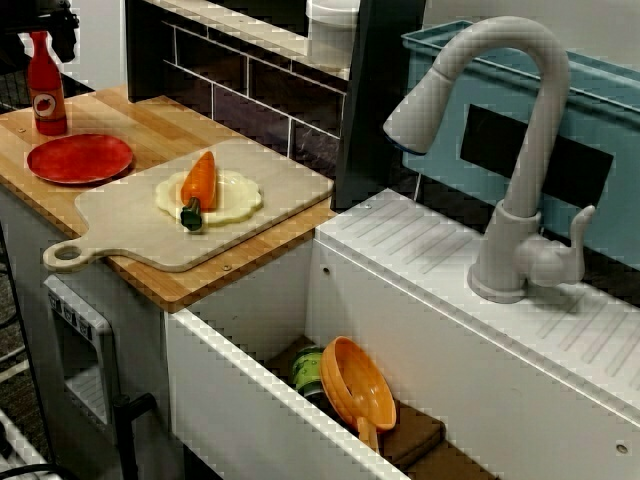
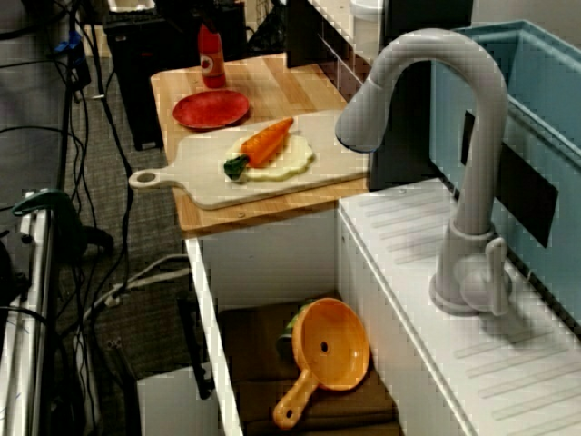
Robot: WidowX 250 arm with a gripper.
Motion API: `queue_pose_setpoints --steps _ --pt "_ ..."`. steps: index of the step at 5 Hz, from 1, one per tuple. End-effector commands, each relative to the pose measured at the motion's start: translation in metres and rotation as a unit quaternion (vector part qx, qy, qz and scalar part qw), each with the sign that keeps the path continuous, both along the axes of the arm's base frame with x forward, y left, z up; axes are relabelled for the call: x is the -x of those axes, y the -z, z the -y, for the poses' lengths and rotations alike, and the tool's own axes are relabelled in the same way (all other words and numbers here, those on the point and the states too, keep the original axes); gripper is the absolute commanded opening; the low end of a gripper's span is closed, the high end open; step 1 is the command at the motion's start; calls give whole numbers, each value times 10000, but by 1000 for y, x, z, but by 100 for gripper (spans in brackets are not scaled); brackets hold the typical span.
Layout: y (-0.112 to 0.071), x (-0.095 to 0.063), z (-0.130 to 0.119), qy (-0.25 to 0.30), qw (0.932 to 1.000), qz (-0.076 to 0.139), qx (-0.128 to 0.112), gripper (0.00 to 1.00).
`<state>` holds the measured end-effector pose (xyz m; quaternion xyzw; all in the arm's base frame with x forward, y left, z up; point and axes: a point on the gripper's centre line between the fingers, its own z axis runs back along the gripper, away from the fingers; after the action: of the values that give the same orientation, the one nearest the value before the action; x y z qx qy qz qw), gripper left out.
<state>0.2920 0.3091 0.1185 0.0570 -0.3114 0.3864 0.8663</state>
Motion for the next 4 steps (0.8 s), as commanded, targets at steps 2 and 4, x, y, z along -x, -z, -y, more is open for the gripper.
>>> queue_pose_setpoints --steps 2,4 --pt "-40 -3 -11 -108 9989 373 -251 100" --pt "-40 -8 -14 -178 9983 425 -355 100"
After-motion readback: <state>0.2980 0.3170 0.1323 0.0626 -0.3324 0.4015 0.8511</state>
